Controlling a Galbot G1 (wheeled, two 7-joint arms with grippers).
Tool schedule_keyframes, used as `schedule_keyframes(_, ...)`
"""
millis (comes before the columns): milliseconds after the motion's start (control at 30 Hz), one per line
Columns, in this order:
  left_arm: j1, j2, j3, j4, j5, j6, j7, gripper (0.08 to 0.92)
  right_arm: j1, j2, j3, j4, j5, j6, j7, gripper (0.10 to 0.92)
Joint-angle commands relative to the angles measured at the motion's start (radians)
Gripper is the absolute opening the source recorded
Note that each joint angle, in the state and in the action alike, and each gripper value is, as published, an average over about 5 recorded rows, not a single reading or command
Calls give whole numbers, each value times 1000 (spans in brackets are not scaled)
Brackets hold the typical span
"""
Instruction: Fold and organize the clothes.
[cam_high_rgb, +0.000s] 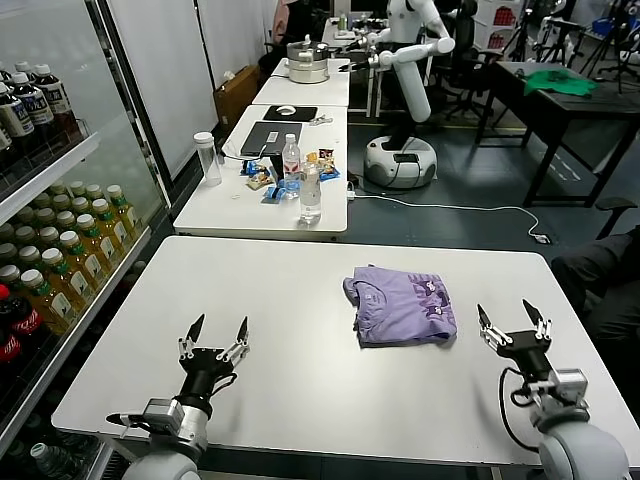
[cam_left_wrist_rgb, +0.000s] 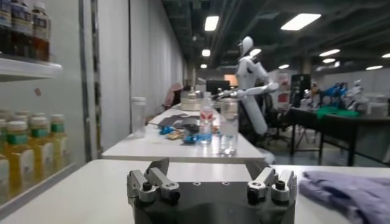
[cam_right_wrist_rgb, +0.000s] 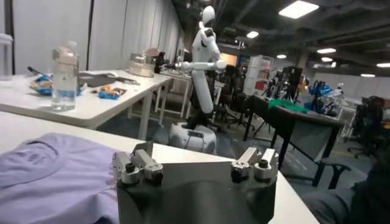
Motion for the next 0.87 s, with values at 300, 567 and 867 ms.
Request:
schedule_keyframes(300,85,-32,10,-88,-17,-10,77,823,-170,63,47,157,-57,41,21,823)
schedule_keyframes(567,97,-8,-2,-98,-10,-18,82,823,-157,82,28,145,-73,30,32,823)
schedule_keyframes(867,90,7,-22,-100,-15,-10,84,823,-148,97,28,141,-84,28,41,823)
